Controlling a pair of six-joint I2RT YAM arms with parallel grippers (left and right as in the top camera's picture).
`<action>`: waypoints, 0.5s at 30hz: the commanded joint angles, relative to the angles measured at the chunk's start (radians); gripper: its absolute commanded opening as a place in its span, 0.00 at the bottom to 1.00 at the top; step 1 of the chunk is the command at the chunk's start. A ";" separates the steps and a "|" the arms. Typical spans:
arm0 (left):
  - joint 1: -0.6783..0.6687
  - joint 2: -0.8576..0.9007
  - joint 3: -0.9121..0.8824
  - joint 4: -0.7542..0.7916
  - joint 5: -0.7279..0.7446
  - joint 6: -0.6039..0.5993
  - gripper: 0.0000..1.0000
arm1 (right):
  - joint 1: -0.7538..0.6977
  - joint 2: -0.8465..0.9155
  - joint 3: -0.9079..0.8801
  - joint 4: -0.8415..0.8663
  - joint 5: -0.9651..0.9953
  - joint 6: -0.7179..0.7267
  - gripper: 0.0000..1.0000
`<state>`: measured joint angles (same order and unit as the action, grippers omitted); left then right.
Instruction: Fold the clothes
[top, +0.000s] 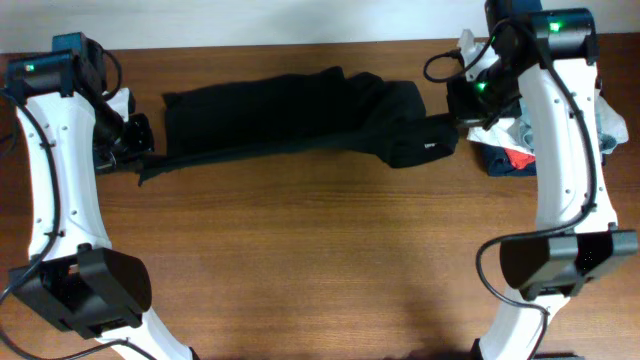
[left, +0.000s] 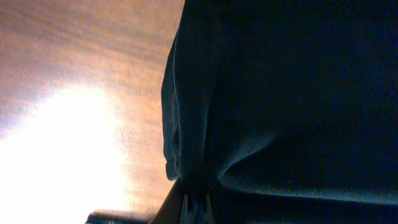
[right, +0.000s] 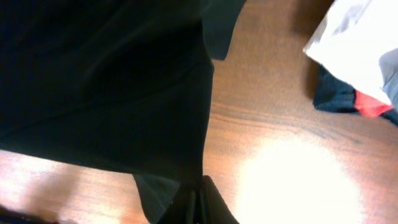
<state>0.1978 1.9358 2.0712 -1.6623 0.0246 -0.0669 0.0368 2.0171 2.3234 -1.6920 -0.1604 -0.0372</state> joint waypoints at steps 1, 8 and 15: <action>0.025 -0.010 0.000 -0.026 -0.081 0.016 0.01 | -0.032 -0.127 -0.097 -0.007 0.051 0.013 0.04; 0.025 -0.122 -0.101 0.011 -0.073 0.015 0.01 | -0.032 -0.299 -0.360 0.073 0.080 0.054 0.04; 0.025 -0.423 -0.534 0.243 0.035 0.006 0.01 | -0.032 -0.426 -0.594 0.144 0.089 0.111 0.04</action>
<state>0.2012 1.6508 1.7168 -1.4940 0.0368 -0.0673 0.0311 1.6405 1.8175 -1.5555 -0.1432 0.0315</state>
